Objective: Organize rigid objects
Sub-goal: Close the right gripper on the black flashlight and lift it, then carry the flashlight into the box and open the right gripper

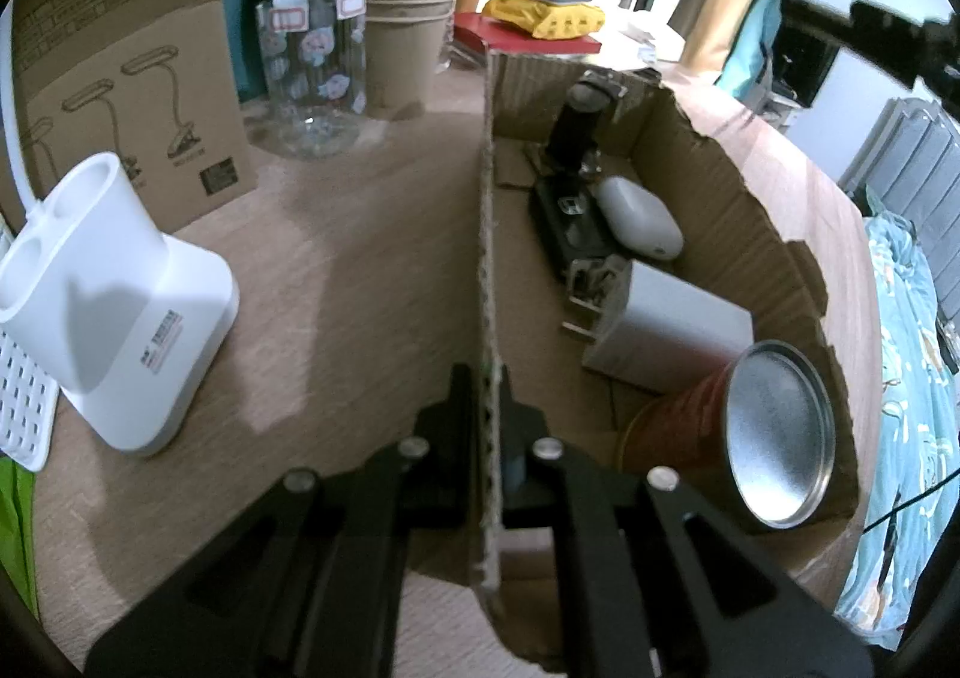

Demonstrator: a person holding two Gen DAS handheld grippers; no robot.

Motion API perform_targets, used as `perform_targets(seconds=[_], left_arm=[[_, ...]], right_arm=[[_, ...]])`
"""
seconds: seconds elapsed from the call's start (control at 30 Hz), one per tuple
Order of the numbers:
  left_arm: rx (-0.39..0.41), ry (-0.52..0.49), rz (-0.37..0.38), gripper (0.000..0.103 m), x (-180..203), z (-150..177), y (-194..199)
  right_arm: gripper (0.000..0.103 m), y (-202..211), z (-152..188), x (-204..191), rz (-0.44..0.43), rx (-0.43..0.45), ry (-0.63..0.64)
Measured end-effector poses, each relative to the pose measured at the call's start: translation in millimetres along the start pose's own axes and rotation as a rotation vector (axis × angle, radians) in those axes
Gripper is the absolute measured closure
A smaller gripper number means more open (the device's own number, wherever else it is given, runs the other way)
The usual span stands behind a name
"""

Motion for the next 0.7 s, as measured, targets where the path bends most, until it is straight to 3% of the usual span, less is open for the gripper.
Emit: perform_targets(seconds=[0.33,0.7], left_arm=[[0.001,0.0,0.001,0.098,-1.3,-0.4,0.1],[0.001,0.001,0.001,0.098,-1.5,-0.4,0.0]], right_arm=[[0.083,21.3,-6.4,-51.0,-0.09,0.038,0.078],[0.083,0.6,11.9,-85.3,-0.143,-0.021,0.121]])
Point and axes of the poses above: each gripper's, at about its wrist camera, not at the fingertips, and y roughly against the way its jaws point, x to its right, z to its underside, the point moved 5 cm from there along -y, roughly the way its jaws point, and after that the axes turned 14 degrees about z, right-handed, at the moved point
